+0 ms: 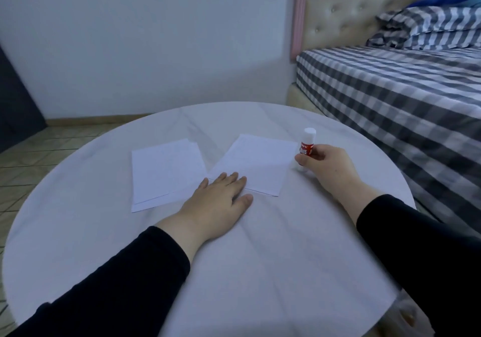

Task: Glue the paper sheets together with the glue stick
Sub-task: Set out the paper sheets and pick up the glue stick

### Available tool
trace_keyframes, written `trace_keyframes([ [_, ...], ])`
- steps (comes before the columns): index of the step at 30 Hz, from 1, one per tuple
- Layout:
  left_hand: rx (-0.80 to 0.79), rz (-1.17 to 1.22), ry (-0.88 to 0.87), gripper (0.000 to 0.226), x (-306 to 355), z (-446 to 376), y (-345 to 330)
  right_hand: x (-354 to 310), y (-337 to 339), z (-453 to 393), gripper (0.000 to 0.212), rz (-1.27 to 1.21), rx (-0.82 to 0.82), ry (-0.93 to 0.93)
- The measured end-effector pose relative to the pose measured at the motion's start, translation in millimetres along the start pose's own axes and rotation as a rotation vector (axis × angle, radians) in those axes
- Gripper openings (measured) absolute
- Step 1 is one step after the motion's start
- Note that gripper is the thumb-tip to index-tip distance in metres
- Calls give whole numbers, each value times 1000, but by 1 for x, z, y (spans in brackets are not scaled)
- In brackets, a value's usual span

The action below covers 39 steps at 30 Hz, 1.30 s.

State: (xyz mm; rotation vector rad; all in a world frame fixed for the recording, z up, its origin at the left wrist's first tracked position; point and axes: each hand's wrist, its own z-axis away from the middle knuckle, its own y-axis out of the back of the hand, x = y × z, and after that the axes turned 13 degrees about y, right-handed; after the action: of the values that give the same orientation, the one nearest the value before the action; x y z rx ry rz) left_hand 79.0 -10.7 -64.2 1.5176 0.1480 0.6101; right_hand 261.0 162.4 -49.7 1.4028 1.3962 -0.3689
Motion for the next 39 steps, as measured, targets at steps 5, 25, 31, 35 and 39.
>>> trace_keyframes([
  [5,242,441,11,30,-3,14,11,-21,-1,36,12,173,-139,223],
  [25,205,981,-112,21,0,31,20,-24,-25,56,30,328,-175,770],
  [31,314,594,-293,26,-7,35,16,-23,-26,60,28,353,-193,870],
  [35,337,573,-299,26,-13,38,14,-21,-26,62,40,393,-170,962],
  [39,292,503,-296,18,-17,40,15,-22,-28,63,37,433,-166,1059],
])
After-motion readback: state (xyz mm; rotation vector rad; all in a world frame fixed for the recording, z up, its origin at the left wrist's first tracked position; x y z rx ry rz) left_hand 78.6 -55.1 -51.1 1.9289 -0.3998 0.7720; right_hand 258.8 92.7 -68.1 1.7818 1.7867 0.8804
